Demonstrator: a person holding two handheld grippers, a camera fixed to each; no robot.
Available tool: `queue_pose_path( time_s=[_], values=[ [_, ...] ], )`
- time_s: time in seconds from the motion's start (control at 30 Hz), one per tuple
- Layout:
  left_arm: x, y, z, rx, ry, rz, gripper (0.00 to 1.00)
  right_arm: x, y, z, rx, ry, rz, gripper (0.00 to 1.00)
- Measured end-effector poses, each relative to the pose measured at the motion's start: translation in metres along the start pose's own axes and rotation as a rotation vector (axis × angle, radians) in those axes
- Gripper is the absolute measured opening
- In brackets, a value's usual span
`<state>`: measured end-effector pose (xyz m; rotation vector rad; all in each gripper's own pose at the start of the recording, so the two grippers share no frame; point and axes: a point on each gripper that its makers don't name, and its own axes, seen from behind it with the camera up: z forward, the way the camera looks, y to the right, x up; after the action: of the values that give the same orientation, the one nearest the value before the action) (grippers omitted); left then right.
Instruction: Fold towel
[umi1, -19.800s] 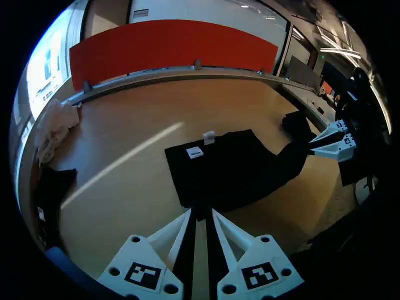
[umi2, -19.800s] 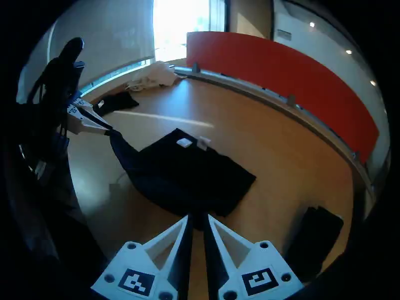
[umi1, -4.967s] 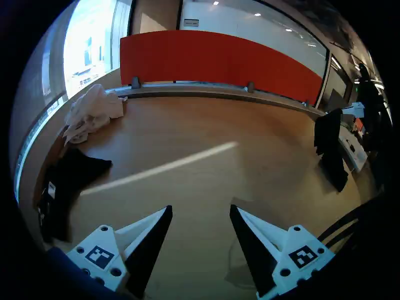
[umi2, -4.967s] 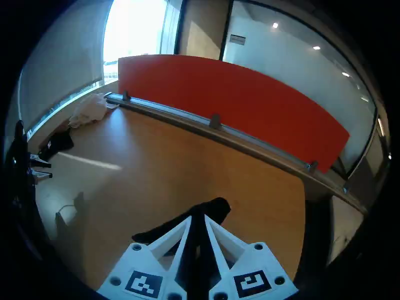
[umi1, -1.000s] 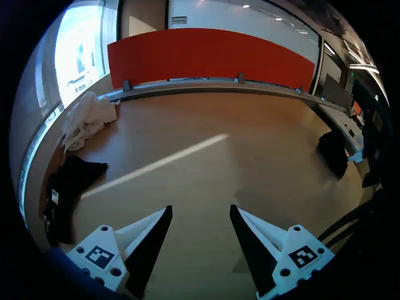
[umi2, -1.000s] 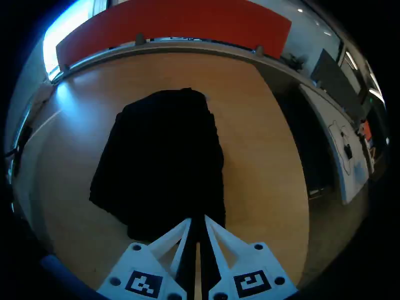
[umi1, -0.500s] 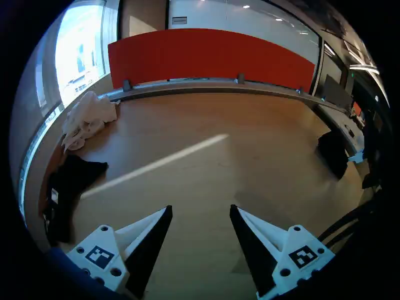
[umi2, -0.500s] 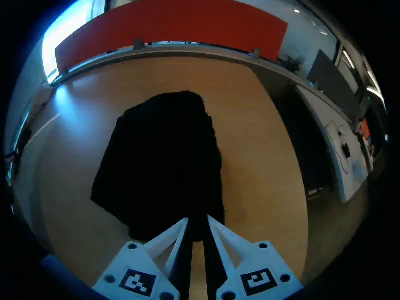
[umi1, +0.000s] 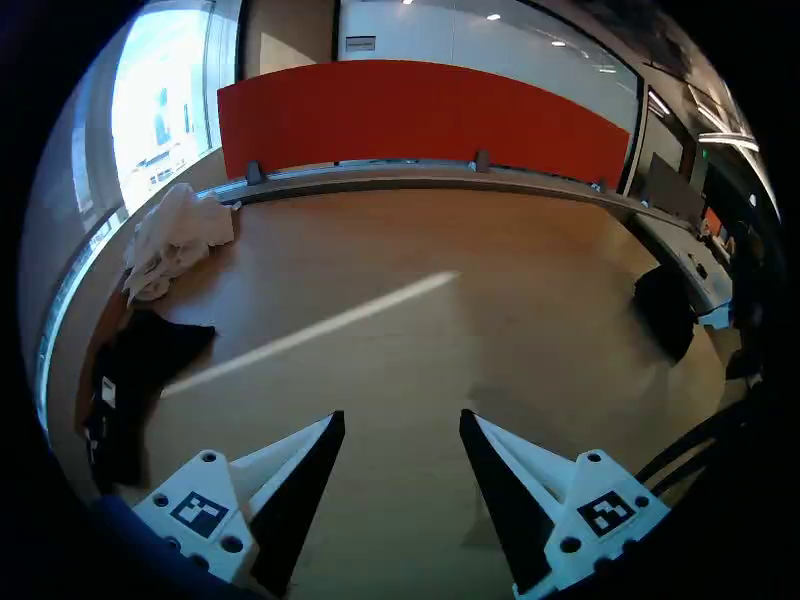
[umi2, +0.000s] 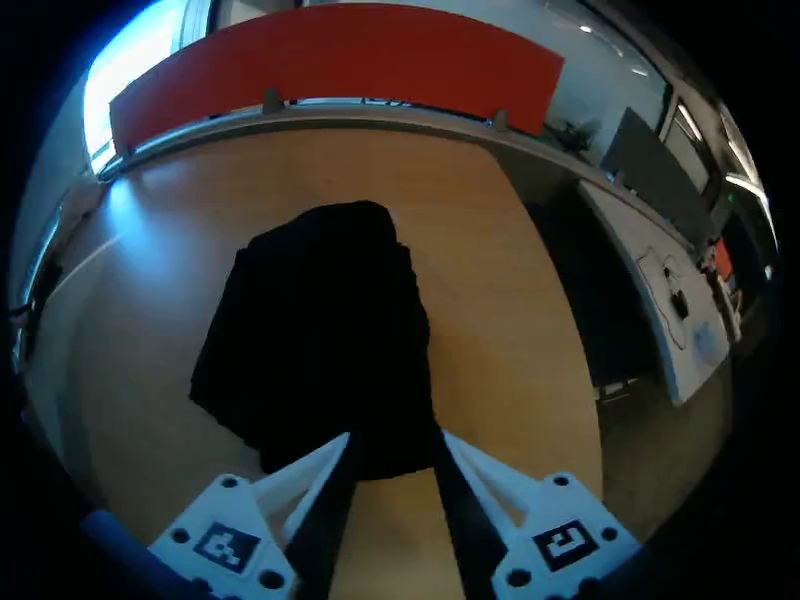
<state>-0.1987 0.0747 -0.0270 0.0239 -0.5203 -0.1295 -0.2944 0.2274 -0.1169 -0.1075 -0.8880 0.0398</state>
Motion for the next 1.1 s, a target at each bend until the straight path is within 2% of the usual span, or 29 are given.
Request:
queue_pose_path(
  time_s=[0.13, 0.27, 0.3, 0.6, 1.1],
  values=[
    [0.002, -0.001, 0.0, -0.004, 0.008, -0.003, 0.85, 0.003, -0.001, -0.007, -0.009, 0.017, 0.005, 0.72],
    [0.004, -0.003, 0.0, -0.006, 0.014, -0.006, 0.85, 0.005, 0.0, -0.014, -0.026, 0.032, 0.009, 0.95],
    [0.004, -0.003, 0.0, -0.006, 0.016, -0.007, 0.85, 0.006, 0.0, -0.016, -0.031, 0.035, 0.01, 0.96],
    [0.008, -0.008, -0.003, -0.013, 0.033, -0.01, 0.85, 0.012, -0.001, -0.037, -0.059, 0.075, 0.022, 0.98],
    [0.02, -0.016, -0.005, -0.021, 0.063, -0.011, 0.85, 0.043, -0.028, -0.066, -0.055, 0.196, 0.034, 0.97]
  ],
)
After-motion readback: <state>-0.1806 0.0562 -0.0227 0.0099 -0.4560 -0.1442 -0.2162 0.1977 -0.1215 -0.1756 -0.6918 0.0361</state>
